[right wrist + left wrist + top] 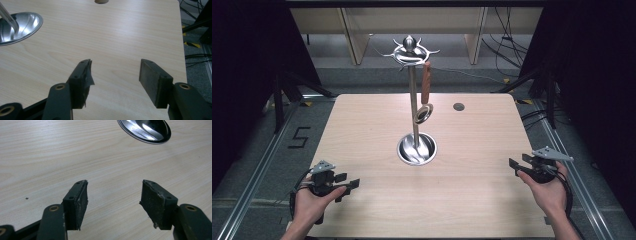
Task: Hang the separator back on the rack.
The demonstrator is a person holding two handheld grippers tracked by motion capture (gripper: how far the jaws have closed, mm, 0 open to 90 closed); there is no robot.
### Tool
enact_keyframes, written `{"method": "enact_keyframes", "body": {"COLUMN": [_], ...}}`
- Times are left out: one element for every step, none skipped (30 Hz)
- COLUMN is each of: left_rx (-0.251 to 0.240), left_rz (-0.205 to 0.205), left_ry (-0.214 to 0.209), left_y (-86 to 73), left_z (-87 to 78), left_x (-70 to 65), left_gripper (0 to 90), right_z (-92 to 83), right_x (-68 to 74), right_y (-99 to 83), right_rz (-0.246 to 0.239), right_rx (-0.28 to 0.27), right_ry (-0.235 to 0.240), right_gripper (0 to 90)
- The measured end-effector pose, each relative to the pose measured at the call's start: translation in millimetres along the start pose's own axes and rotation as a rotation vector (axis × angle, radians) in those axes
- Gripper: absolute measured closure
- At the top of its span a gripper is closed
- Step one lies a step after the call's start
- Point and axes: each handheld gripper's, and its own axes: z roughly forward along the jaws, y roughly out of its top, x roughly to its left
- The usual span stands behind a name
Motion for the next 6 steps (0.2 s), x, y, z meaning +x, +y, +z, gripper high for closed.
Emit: {"method": "enact_keyframes", "body": {"left_rx": [0.000,-0.008,-0.014,-0.014,-0.010,-0.010], "left_rz": [0.000,-0.005,-0.016,-0.016,-0.009,-0.009], "left_ry": [-0.001,0.001,0.000,0.000,-0.006,-0.006], "left_y": [0.0,-0.4,-0.3,-0.3,-0.5,-0.5], "left_z": [0.2,1.0,1.8,1.8,2.2,2.2], "left_x": [0.1,-0.1,-0.8,-0.8,0.2,0.2], "left_gripper": [37.4,37.3,37.2,37.2,37.2,37.1], "right_z": [0.2,0.2,1.4,1.4,3.3,3.3], "right_x": [0.5,4.5,4.5,4.5,3.2,3.2], "right_y": [-0.3,-0.6,-1.0,-1.0,-0.8,-0.8], "right_rz": [0.002,0.039,0.028,0.028,0.000,0.000], "right_rx": [0.003,0.014,0.012,0.012,0.014,0.014], "right_ry": [0.005,0.001,0.006,0.006,0.015,0.015], "right_gripper": [43.9,43.9,43.9,43.9,43.8,43.8]}}
